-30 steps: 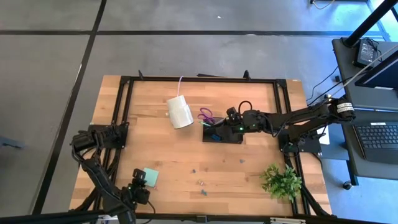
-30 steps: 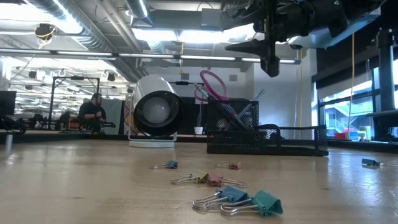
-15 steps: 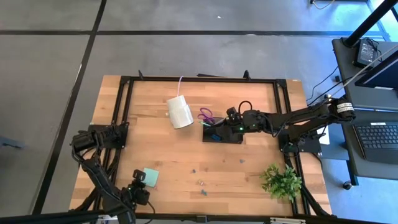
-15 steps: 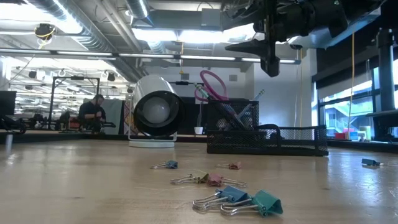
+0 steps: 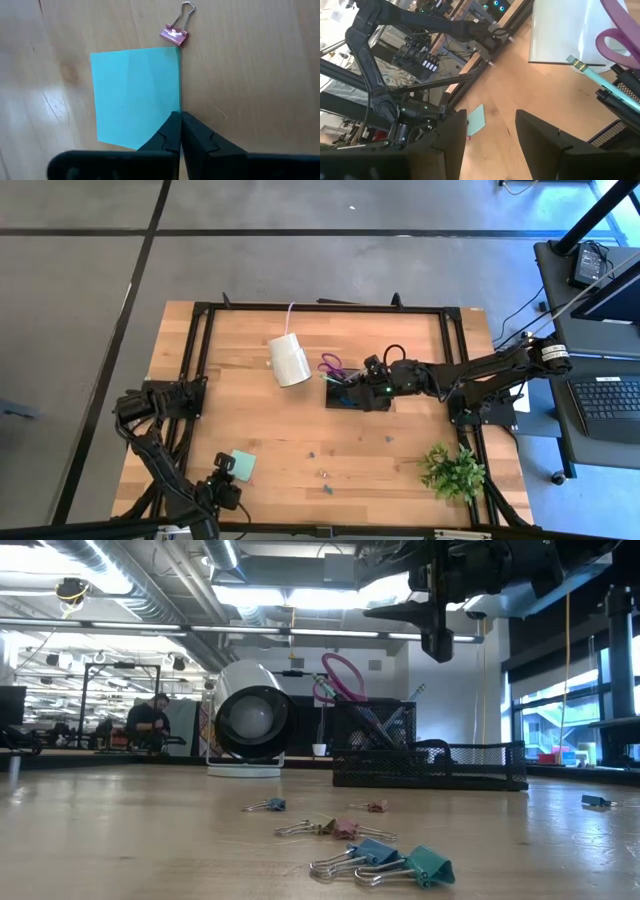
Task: Pick and place office supplies into organizer
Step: Put the blue sticky notes into the black desk organizer
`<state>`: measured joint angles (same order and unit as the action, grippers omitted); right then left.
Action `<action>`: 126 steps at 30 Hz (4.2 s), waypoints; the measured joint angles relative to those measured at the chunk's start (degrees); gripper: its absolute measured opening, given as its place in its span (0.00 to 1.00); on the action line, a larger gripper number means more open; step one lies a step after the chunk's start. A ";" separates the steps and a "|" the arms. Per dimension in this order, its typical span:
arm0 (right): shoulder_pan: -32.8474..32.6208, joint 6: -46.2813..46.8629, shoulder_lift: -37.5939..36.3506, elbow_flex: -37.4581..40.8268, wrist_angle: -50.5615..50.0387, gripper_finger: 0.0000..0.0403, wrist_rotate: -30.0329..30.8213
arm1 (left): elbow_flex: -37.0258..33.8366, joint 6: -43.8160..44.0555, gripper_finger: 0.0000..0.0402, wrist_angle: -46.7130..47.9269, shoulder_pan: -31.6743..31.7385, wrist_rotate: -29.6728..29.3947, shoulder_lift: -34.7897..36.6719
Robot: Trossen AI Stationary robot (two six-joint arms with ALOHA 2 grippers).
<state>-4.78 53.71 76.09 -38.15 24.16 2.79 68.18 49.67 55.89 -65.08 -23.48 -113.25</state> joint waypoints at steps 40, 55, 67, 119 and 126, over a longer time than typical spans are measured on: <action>-9.52 2.93 0.00 0.02 0.04 0.43 0.18 | -3.58 -16.55 0.00 -19.56 27.22 16.00 4.26; -14.23 4.48 0.00 0.05 -9.46 0.43 0.09 | -4.02 -27.03 0.00 -38.49 42.85 21.49 3.54; -20.27 -4.92 0.09 0.09 -17.98 0.43 6.52 | -4.07 -23.89 0.00 -42.99 47.07 21.44 3.39; -15.61 -37.46 23.91 -0.79 5.79 0.43 7.32 | -3.87 -27.71 0.15 -30.82 56.86 20.45 10.99; -15.63 -37.51 23.91 -0.79 4.67 0.43 7.31 | -3.87 -30.17 0.24 -31.69 54.06 21.32 10.99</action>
<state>-20.40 16.19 100.01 -38.94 28.84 10.10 64.31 19.50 24.20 -11.02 -2.15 -102.26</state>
